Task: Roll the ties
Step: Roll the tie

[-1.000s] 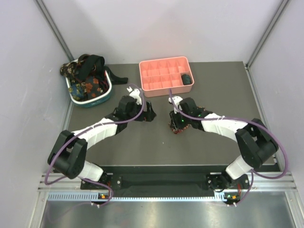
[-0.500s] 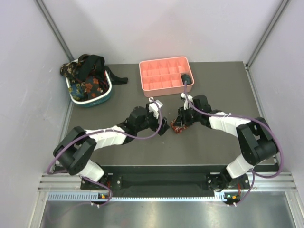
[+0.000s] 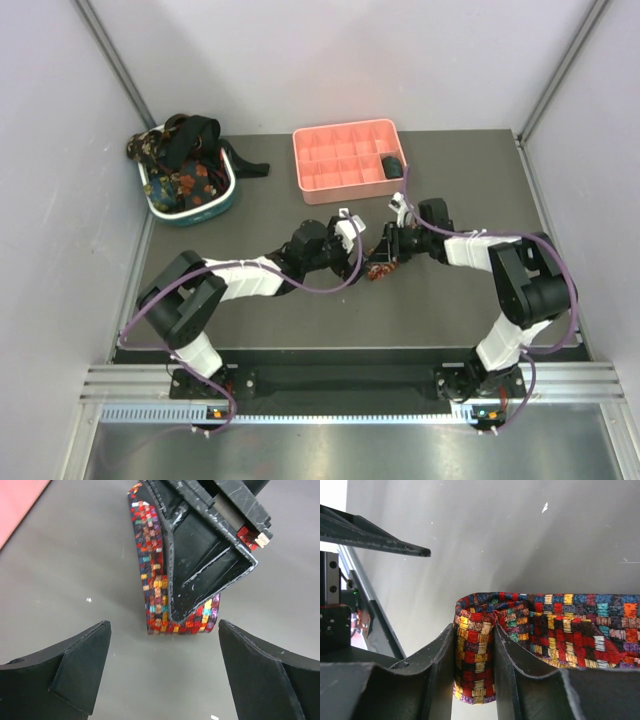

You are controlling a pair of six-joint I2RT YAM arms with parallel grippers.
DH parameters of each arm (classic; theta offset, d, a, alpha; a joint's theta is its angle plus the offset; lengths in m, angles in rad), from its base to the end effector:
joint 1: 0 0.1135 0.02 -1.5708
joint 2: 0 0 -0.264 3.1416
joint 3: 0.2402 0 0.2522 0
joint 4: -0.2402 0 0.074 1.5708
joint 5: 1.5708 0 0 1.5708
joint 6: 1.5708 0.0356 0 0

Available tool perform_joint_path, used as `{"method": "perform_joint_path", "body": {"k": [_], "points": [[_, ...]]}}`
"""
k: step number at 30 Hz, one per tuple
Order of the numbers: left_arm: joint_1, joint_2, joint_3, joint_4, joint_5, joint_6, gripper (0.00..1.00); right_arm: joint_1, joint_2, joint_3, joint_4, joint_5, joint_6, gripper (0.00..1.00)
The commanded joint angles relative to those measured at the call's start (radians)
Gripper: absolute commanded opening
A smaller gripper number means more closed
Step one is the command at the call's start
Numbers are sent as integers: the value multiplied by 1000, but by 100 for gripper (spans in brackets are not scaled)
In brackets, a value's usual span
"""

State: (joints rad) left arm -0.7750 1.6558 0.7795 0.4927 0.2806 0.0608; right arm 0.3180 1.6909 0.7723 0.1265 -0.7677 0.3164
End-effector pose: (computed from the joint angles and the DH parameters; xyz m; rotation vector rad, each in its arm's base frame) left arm 0.2400 -0.2489 0.1862 0.9878 1.7539 -0.7378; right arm 0.2943 0.1229 0.1464 -0.3937 2.3643 1.2100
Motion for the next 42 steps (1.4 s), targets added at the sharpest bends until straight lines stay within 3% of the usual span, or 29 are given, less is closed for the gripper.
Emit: {"method": "perform_joint_path", "body": {"k": [1,11,25,42], "points": [[-13,44,61,23,40,48,92,-23,49,-5,-40,7,-34,24],[-33,142,135,-16,60,68,91,-37,73,59,-157,30,-96,25],[-43,252,187,-25,51,36,80,-48,104,114,-287,133,-172,23],[-49,297,221,-54,3,43,67,-92,151,113,-263,85,-154,24]]}}
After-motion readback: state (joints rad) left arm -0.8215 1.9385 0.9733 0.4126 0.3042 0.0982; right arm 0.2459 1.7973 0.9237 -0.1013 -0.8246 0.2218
